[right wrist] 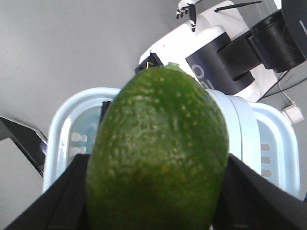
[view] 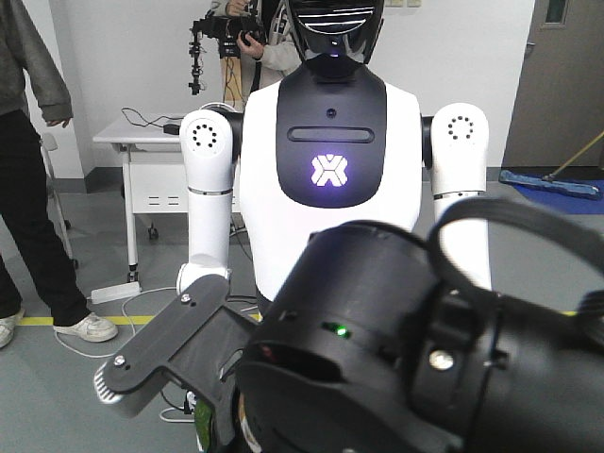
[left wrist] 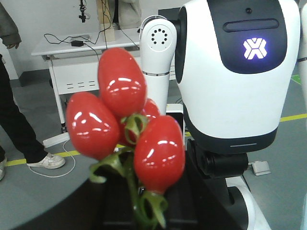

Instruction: Pick snacks and fruit into basket

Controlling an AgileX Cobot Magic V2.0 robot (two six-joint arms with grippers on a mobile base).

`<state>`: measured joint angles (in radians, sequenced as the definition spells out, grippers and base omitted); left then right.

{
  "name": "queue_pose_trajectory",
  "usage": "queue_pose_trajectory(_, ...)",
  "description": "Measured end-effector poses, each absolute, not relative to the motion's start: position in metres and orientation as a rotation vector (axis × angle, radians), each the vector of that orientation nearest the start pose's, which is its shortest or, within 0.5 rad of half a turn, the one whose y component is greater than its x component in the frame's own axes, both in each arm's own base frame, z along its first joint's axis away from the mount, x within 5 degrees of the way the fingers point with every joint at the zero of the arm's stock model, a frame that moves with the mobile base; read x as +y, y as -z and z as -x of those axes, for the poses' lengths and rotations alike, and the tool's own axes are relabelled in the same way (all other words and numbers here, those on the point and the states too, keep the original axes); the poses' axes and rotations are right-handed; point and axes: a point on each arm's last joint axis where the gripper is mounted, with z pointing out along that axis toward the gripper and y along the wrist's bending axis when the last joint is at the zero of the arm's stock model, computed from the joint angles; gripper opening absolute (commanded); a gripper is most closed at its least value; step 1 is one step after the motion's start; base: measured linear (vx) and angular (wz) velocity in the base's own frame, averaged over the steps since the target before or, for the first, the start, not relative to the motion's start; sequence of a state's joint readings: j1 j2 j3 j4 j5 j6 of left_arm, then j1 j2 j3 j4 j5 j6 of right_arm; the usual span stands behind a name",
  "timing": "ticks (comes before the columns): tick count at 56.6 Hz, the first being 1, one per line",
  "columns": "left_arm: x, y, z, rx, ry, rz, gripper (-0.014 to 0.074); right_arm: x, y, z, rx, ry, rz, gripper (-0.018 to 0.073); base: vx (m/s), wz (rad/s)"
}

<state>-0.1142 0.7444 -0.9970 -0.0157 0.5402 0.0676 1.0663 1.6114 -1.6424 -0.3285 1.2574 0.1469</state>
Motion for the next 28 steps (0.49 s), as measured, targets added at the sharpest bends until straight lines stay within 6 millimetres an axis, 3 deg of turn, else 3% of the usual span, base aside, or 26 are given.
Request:
queue_pose_trajectory(20, -0.0163, -0.4288, -0.1357, 1.765, 0.051, -0.155, -0.0003, 0.2733, -0.3847, -0.1835, 2.295, 0.026, 1.178, 0.0394, 0.00, 0.00)
queue_pose_trajectory(28, -0.0163, -0.4288, -0.1357, 1.765, 0.051, -0.155, -0.0003, 0.2734, -0.3847, -0.1834, 2.295, 0.025, 1.179, 0.0450, 0.00, 0.00)
